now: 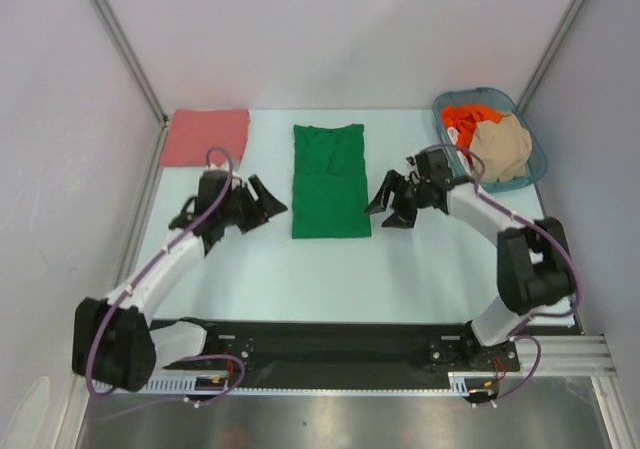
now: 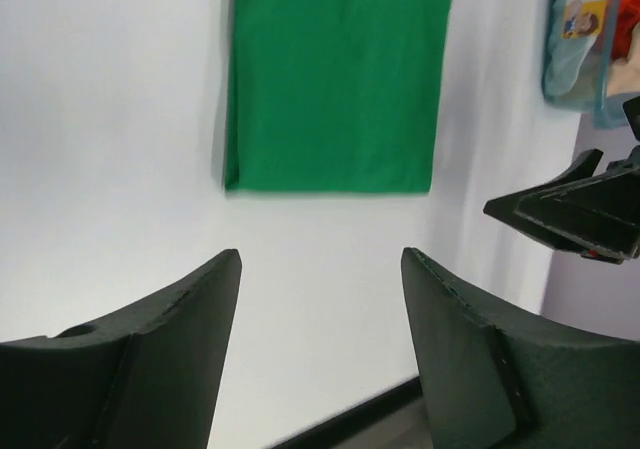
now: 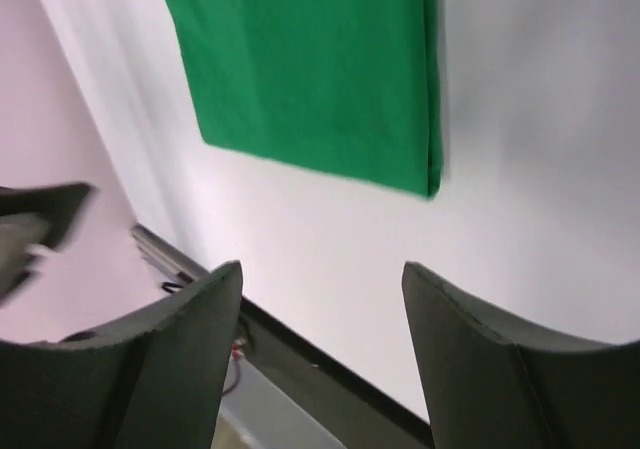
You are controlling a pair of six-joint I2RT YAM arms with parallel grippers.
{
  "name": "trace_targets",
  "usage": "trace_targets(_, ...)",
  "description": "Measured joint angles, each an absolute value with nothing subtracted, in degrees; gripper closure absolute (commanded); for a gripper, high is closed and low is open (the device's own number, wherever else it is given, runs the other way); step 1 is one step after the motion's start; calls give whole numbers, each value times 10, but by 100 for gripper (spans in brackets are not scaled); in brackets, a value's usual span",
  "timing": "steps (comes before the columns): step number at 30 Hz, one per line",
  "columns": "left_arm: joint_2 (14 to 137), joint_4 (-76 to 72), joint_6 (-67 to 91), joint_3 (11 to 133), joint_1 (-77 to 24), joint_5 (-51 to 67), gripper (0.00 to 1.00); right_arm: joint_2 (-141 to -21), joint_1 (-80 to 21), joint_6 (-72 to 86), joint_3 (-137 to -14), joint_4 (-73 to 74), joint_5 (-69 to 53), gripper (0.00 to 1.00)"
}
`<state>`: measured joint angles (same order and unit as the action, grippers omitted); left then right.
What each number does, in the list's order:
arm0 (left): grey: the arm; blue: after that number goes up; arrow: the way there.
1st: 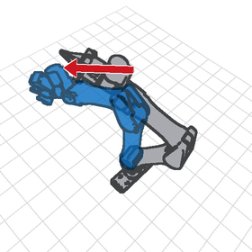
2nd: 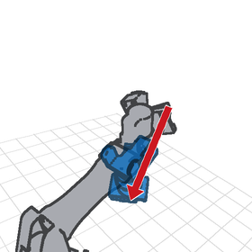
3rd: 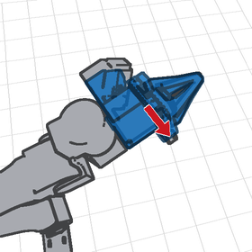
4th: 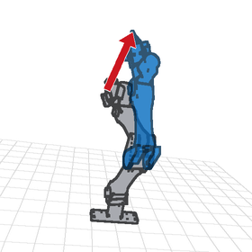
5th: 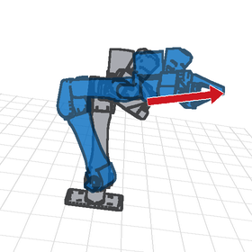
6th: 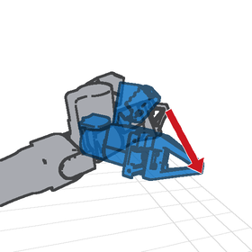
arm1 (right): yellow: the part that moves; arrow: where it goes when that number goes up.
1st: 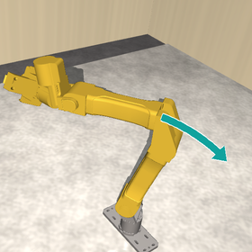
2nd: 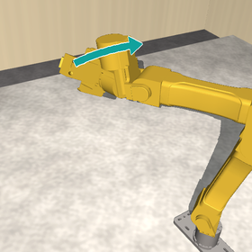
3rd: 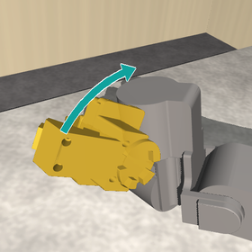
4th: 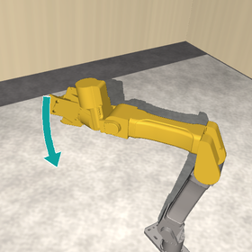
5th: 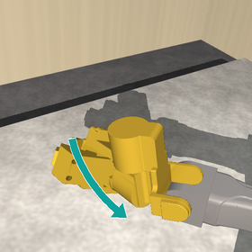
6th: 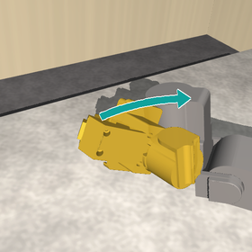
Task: Fold and stack the t-shirts
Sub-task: Fold the tshirt
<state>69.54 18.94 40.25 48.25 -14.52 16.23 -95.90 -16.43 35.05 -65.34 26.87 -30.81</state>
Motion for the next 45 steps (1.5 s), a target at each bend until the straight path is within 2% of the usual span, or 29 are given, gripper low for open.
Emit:
trace_targets(5, 568, 74, 586, 271, -221, 86, 33, -839, -211, 512, -436, 71, -258, 34)
trace_targets(8, 549, 20, 664, 216, -265, 41, 36, -832, -247, 589, -370, -6, -214, 41)
trace_targets(11, 587, -39, 719, 201, -280, 14, 38, -834, -263, 642, -340, -57, -182, 46)
trace_targets(17, 695, -148, 772, 193, -285, -13, 45, -867, -269, 710, -323, -157, -136, 47)
trace_targets(24, 777, -196, 803, 194, -286, -29, 51, -919, -270, 746, -321, -211, -120, 48)
trace_targets(27, 802, -211, 825, 196, -286, -33, 51, -924, -270, 754, -317, -218, -114, 48)
trace_targets(32, 837, -245, 851, 210, -286, -36, 49, -937, -270, 756, -316, -233, -113, 48)
trace_targets(35, 851, -254, 866, 216, -286, -39, 51, -945, -270, 756, -319, -245, -114, 48)
trace_targets(38, 856, -254, 881, 218, -286, -44, 58, -950, -270, 761, -319, -253, -114, 49)
trace_targets(45, 859, -251, 911, 216, -286, -58, 59, -953, -270, 776, -318, -253, -107, 55)
